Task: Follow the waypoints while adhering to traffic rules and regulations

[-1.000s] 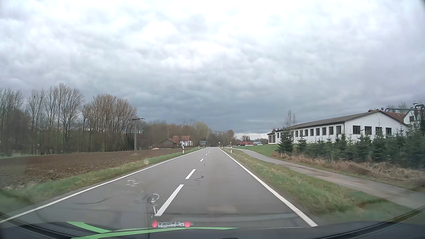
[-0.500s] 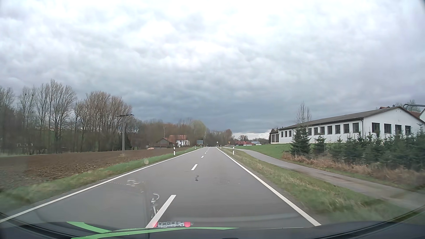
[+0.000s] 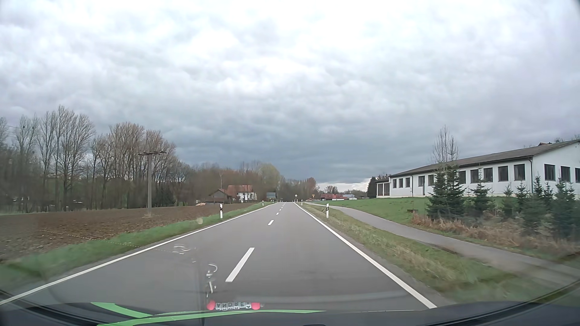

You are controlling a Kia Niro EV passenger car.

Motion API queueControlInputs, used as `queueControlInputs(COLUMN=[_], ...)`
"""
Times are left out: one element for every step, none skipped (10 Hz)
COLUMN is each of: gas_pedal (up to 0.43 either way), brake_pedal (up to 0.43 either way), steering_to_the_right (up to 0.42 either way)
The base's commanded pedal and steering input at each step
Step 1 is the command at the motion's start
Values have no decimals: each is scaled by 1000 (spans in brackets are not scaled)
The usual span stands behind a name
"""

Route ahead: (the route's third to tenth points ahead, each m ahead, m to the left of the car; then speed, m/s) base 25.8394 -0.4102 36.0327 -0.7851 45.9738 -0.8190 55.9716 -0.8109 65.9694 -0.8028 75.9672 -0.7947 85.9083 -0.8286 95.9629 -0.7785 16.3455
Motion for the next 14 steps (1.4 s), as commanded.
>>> queueControlInputs(gas_pedal=[331,331,331,331,331,331,331,331,319,319,319,319,319,319], brake_pedal=[0,0,0,0,0,0,0,0,0,0,0,0,0,0], steering_to_the_right=[2,2,1,1,1,1,1,1,1,1,1,1,1,1])
